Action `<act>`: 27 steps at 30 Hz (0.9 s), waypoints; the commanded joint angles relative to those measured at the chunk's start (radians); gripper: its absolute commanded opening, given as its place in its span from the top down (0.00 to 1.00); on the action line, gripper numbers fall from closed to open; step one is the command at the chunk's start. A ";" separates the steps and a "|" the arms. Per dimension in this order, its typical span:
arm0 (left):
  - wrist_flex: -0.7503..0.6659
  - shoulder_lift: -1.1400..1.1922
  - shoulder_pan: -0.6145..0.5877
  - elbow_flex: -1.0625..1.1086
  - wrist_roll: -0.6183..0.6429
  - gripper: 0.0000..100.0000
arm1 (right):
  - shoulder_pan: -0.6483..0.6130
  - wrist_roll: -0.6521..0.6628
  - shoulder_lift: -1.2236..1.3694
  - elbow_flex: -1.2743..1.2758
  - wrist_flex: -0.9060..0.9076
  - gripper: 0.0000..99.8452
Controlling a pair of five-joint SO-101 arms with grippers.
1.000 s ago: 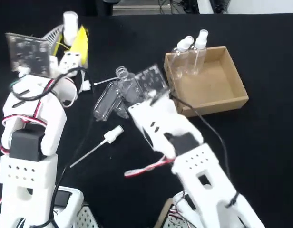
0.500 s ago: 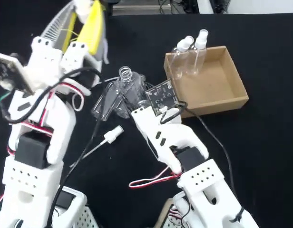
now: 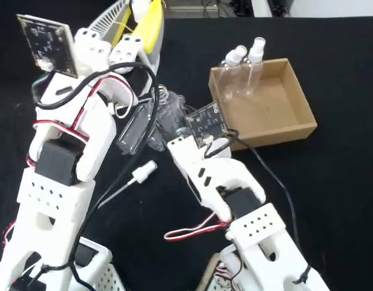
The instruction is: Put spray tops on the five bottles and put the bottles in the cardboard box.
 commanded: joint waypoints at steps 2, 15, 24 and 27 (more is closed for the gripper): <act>0.026 0.000 0.012 -0.059 0.011 0.97 | -0.003 -0.006 -0.039 -0.013 -0.031 0.99; 0.026 0.000 0.087 0.025 0.012 0.97 | -0.003 -0.006 -0.039 -0.010 -0.031 0.99; 0.021 -0.169 0.082 0.243 0.003 0.97 | -0.003 -0.006 -0.039 -0.008 -0.031 0.99; 0.018 -0.252 0.082 0.326 0.003 0.97 | -0.003 -0.006 -0.039 -0.008 -0.031 0.99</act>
